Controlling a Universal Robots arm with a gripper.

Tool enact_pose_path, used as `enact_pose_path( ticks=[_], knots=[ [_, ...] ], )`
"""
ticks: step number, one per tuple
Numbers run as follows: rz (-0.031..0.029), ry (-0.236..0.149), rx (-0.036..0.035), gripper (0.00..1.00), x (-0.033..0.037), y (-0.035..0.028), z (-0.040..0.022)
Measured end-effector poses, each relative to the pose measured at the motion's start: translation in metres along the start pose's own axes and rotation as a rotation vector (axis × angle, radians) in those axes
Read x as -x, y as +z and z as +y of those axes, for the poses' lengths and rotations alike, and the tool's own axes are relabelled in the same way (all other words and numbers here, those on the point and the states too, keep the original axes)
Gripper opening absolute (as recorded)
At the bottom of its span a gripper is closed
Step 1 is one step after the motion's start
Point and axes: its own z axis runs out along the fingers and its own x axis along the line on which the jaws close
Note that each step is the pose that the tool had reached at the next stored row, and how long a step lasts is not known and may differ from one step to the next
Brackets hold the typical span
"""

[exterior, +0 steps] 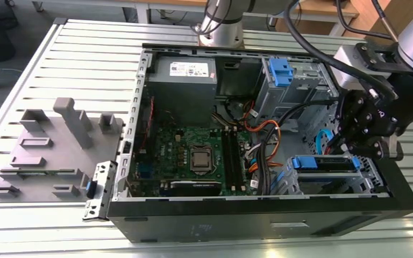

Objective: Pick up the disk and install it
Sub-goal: 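Insert the first disk wire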

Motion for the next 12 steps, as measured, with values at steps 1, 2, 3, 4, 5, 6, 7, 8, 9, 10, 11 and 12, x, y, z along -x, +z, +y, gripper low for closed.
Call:
enact_pose_path(
  ticks=[1, 2, 3, 4, 5, 6, 7, 8, 9, 10, 11, 12],
  knots=[
    [0.0000, 0.000, -0.0008, 0.16, 0.0000, 0.0006, 0.0000],
    [0.0000, 0.000, -0.0015, 0.16, 0.0000, 0.0010, 0.0000],
    [0.0000, 0.000, -0.0019, 0.16, 0.0000, 0.0014, 0.0000],
    [-0.0002, 0.000, -0.0025, 0.16, -0.0001, 0.0020, 0.0000],
    [-0.0003, 0.000, -0.0032, 0.16, -0.0002, 0.0026, 0.0001],
    [-0.0003, 0.000, -0.0043, 0.16, -0.0004, 0.0031, 0.0004],
    [-0.0002, -0.001, -0.0053, 0.16, -0.0006, 0.0034, 0.0008],
    [0.0001, -0.001, -0.0061, 0.16, -0.0008, 0.0036, 0.0012],
    [-0.0001, -0.001, -0.0067, 0.16, -0.0010, 0.0039, 0.0017],
    [-0.0003, -0.001, -0.0072, 0.16, -0.0014, 0.0043, 0.0021],
    [-0.0004, -0.001, -0.0076, 0.16, -0.0020, 0.0047, 0.0024],
    [-0.0003, -0.002, -0.0079, 0.16, -0.0027, 0.0049, 0.0026]
  ],
)
